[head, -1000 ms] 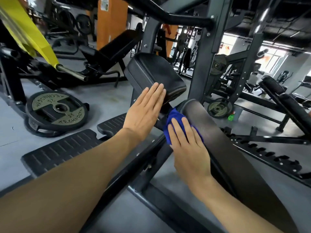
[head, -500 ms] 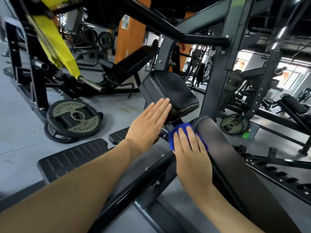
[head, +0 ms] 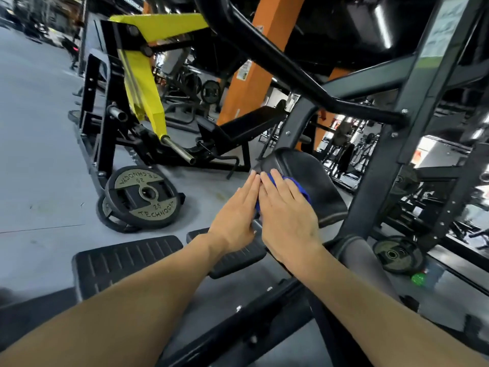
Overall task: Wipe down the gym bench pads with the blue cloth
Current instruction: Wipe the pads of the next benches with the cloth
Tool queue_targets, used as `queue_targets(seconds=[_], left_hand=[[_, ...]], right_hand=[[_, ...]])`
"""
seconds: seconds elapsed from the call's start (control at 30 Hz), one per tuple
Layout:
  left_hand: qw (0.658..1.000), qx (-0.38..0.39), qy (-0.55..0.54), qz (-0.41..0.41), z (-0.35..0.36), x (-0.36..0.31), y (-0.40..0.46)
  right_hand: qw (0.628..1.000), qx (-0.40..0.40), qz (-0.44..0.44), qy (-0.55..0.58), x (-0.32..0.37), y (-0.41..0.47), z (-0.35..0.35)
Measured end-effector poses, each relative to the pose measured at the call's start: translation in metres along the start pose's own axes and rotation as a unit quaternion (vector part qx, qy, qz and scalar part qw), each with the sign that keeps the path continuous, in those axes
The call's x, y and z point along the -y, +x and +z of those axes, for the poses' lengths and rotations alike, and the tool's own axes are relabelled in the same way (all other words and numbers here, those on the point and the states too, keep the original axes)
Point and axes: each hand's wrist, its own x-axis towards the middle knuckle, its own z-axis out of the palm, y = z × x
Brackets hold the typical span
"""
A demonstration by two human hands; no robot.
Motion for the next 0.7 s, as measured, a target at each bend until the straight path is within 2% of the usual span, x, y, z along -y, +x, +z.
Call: queue_targets(seconds=[0.23, 0.37, 0.5, 0.7], left_hand=[[1.000, 0.002, 0.030, 0.007, 0.003, 0.013, 0.001], [1.000, 0.018, 0.013, 0.000, -0.005, 0.018, 0.003], [0.995, 0.000, -0.076, -0.062, -0.014, 0.012, -0.001], [0.994, -0.004, -0.080, -0.075, -0.019, 0.003, -0.003]], right_hand=[[0.999, 0.023, -0.030, -0.003, -0.014, -0.069, 0.005], [0.999, 0.007, -0.039, -0.008, -0.009, 0.008, -0.003], [1.000, 0.025, 0.003, 0.001, -0.007, 0.075, -0.017], [1.000, -0.001, -0.006, 0.010, -0.009, 0.043, -0.012]])
